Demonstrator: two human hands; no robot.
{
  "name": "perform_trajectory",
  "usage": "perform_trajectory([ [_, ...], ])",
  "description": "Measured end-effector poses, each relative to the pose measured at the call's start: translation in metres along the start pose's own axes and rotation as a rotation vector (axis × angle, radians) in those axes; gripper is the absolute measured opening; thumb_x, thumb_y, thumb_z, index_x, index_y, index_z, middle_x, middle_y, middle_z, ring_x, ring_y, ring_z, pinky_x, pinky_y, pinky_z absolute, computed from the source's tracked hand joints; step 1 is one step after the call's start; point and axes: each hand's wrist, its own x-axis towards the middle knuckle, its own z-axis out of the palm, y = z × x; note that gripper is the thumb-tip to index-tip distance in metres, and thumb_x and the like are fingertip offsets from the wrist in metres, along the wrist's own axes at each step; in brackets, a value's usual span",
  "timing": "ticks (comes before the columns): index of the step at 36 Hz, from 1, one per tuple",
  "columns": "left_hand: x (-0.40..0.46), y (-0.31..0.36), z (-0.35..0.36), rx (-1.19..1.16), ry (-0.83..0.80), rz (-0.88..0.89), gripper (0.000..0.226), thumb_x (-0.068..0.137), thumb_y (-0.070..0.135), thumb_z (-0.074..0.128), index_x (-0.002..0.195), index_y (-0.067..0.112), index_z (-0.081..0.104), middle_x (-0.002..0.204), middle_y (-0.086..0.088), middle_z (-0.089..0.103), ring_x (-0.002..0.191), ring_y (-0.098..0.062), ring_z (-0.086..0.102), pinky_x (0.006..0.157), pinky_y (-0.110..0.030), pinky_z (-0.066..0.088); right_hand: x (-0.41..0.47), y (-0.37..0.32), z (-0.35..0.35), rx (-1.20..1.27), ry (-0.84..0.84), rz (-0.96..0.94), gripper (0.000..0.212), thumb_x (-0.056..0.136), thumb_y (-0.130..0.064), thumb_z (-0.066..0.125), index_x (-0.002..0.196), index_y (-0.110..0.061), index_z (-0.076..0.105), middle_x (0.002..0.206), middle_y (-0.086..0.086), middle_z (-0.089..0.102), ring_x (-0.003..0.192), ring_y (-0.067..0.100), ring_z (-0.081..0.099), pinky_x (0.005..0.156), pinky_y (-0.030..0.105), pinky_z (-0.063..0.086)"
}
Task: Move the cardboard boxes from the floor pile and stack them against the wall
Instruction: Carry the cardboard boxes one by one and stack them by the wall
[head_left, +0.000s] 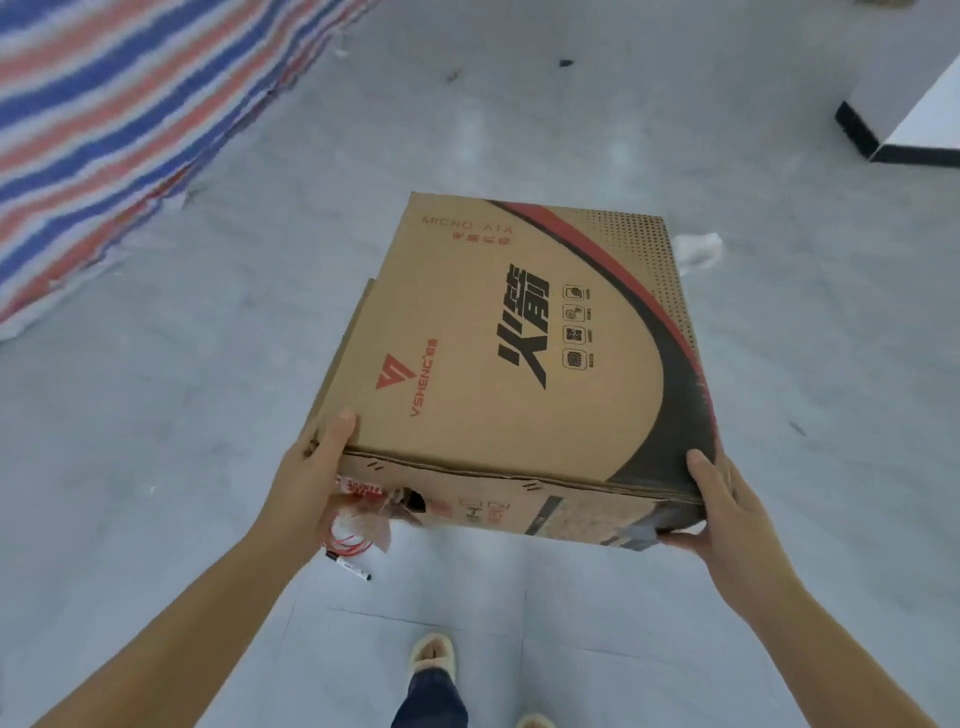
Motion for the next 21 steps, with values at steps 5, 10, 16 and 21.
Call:
perform_trajectory([
  [5, -0.099, -0.015, -0.049, -0.089, 0.232, 0.075, 0.032, 0.095, 0.034, 0.049, 0.123, 0.020, 0.058, 0.107, -0.003, 0.071, 0.091, -0.021, 0.069, 0.056, -0.033, 0.058, -0.025, -0.014, 0.022, -0.110, -0.282, -0.060, 0.032, 0.099, -0.033, 0.044, 0.131, -0.036, 0.049, 0.095, -0.013, 0.073, 0.082, 0.007, 0.070, 0.065, 0.037, 0.057],
  [10, -0.201, -0.054, -0.078, -0.183, 0.459, 0.111, 0.037, 0.095, 0.040, 0.047, 0.127, 0.023, 0.057, 0.114, -0.003, 0.070, 0.100, -0.026, 0.068, 0.065, -0.040, 0.059, -0.060, -0.022, 0.044, -0.230, -0.542, -0.088, 0.032, 0.098, -0.035, 0.046, 0.129, -0.041, 0.050, 0.106, -0.011, 0.070, 0.093, 0.011, 0.067, 0.077, 0.047, 0.057],
  [16, -0.321, -0.099, -0.106, -0.347, 0.794, 0.061, 0.040, 0.093, 0.044, 0.051, 0.125, 0.021, 0.059, 0.114, -0.008, 0.069, 0.103, -0.031, 0.066, 0.072, -0.047, 0.058, -0.117, -0.034, 0.090, -0.394, -0.845, -0.103, 0.031, 0.096, -0.038, 0.049, 0.126, -0.038, 0.051, 0.111, -0.009, 0.066, 0.101, 0.014, 0.061, 0.078, 0.054, 0.056],
  [21, -0.419, -0.138, -0.119, -0.478, 1.057, 0.042, 0.042, 0.091, 0.046, 0.054, 0.124, 0.020, 0.058, 0.116, -0.009, 0.066, 0.103, -0.032, 0.065, 0.075, -0.055, 0.057, -0.191, -0.024, 0.128, -0.499, -0.976, -0.187, 0.011, 0.091, -0.033, 0.062, 0.089, -0.022, 0.059, 0.077, -0.017, 0.056, 0.062, -0.001, 0.060, 0.060, 0.040, 0.059],
])
